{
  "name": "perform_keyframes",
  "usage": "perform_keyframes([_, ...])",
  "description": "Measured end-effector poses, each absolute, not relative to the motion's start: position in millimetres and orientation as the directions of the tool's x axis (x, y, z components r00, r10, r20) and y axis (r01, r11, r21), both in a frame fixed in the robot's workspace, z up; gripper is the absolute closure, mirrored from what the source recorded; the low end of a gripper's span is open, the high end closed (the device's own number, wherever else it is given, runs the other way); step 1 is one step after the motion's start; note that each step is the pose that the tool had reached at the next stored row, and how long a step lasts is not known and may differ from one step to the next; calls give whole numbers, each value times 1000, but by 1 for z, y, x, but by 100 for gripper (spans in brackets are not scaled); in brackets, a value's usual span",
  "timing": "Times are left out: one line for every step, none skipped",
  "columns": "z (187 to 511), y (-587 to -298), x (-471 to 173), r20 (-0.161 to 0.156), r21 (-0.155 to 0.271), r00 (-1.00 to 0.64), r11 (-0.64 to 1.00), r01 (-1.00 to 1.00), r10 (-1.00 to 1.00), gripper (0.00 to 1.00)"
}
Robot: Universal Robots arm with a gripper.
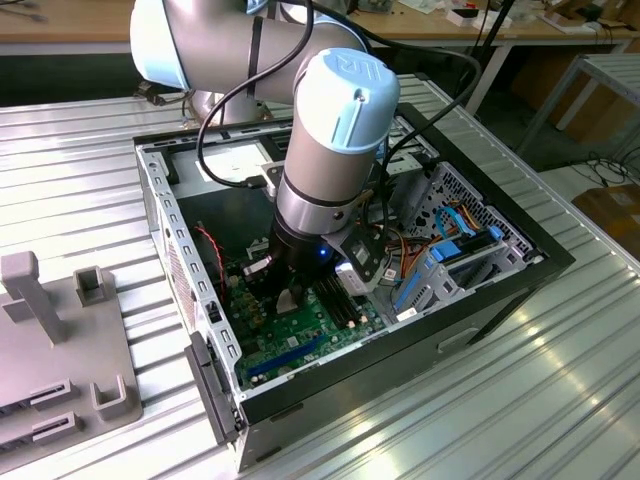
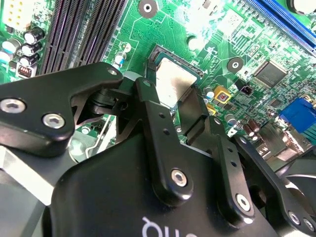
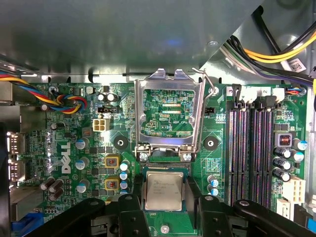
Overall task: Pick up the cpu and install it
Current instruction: 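Place the cpu into insertion slot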
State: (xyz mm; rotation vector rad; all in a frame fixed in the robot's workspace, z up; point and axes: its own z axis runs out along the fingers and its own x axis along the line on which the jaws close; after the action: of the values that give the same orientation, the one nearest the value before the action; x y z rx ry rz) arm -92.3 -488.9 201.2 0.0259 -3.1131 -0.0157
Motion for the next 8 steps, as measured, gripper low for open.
perform_keyframes([201,-489,-92,28,10,-999,1000,-18,-18,56])
perform_keyframes([202,-489,-92,28,10,-999,1000,-18,-19,56])
perform_keyframes([202,-489,-92,28,10,-999,1000,-19,-19,56])
perform_keyframes([203,-489,-92,28,10,-999,1000,-19,-20,56])
perform_keyframes([204,-489,-92,28,10,-999,1000,-19,-20,56])
perform_keyframes([204,-489,-92,28,10,-999,1000,-19,-20,56])
perform_keyframes([204,-489,-92,28,10,-999,1000,-19,-20,56])
perform_keyframes([204,-489,-92,28,10,-999,1000,-20,-20,56])
